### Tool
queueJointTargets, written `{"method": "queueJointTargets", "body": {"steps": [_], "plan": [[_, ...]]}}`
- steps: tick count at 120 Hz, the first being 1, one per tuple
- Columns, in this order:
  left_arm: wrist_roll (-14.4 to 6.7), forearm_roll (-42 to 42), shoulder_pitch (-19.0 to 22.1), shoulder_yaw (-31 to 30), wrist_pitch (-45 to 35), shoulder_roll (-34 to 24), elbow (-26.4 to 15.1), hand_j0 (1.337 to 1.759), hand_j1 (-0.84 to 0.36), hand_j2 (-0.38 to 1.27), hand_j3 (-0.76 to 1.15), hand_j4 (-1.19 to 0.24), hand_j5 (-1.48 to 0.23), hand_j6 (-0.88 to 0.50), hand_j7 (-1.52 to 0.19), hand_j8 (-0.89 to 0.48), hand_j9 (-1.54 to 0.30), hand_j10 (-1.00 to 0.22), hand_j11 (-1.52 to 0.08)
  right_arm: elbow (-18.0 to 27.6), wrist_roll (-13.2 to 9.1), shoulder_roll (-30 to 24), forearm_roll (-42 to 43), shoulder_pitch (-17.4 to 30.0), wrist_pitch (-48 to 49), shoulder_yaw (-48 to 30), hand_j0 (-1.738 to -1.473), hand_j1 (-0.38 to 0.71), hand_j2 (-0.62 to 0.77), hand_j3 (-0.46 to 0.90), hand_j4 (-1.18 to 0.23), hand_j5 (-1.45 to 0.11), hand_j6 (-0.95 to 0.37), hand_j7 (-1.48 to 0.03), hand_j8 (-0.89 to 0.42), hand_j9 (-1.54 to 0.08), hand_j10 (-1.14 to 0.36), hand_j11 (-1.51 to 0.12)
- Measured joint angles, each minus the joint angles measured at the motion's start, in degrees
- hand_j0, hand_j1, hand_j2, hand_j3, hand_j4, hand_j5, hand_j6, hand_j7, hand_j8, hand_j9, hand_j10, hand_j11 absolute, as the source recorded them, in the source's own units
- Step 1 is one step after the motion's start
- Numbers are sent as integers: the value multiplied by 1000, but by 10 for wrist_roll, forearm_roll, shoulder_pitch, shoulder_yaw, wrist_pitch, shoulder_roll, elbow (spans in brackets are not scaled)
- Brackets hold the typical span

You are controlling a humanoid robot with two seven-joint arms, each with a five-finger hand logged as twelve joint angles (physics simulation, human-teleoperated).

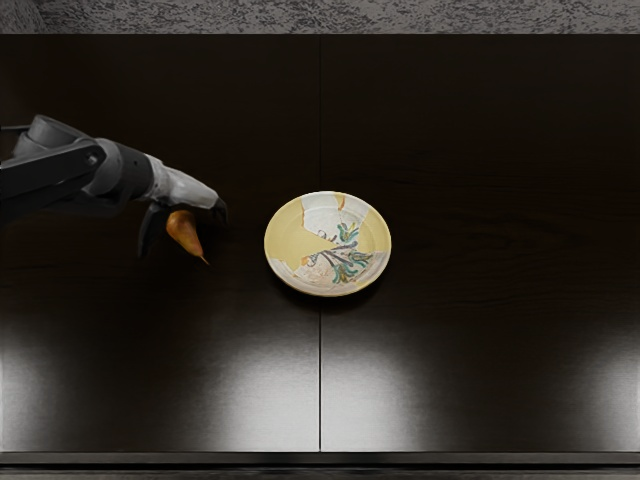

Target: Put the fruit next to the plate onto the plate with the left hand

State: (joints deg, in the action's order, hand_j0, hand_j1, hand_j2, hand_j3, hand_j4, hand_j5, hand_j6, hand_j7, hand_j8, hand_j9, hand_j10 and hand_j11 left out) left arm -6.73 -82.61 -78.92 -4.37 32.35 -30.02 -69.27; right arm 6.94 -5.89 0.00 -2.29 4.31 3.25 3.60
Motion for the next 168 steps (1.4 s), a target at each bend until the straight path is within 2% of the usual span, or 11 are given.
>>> {"method": "queueJointTargets", "body": {"steps": [56, 129, 168], "plan": [[0, -29, -1, -5, -13, 1, 1, 1658, 16, 57, 0, -280, -362, -281, -361, -280, -361, -280, -361, 0, 0, 0, 0, 0, 0, 0, -1658, -320, -5, 0, -24, -31, -24, -31, -24, -31, -24, -31], [1, -63, 0, -26, -39, 28, 21, 1658, -17, 62, 0, -307, -397, -308, -397, -308, -397, -307, -397, 0, 0, 0, 0, 0, 0, 0, -1658, -320, -5, 0, -24, -31, -24, -31, -24, -31, -24, -31], [1, -62, 2, -35, -51, 28, 23, 1658, -107, 77, 0, -383, -496, -383, -495, -383, -495, -382, -495, 0, 0, 0, 0, 0, 0, 0, -1658, -320, -5, 0, -24, -31, -24, -31, -24, -31, -24, -31]]}}
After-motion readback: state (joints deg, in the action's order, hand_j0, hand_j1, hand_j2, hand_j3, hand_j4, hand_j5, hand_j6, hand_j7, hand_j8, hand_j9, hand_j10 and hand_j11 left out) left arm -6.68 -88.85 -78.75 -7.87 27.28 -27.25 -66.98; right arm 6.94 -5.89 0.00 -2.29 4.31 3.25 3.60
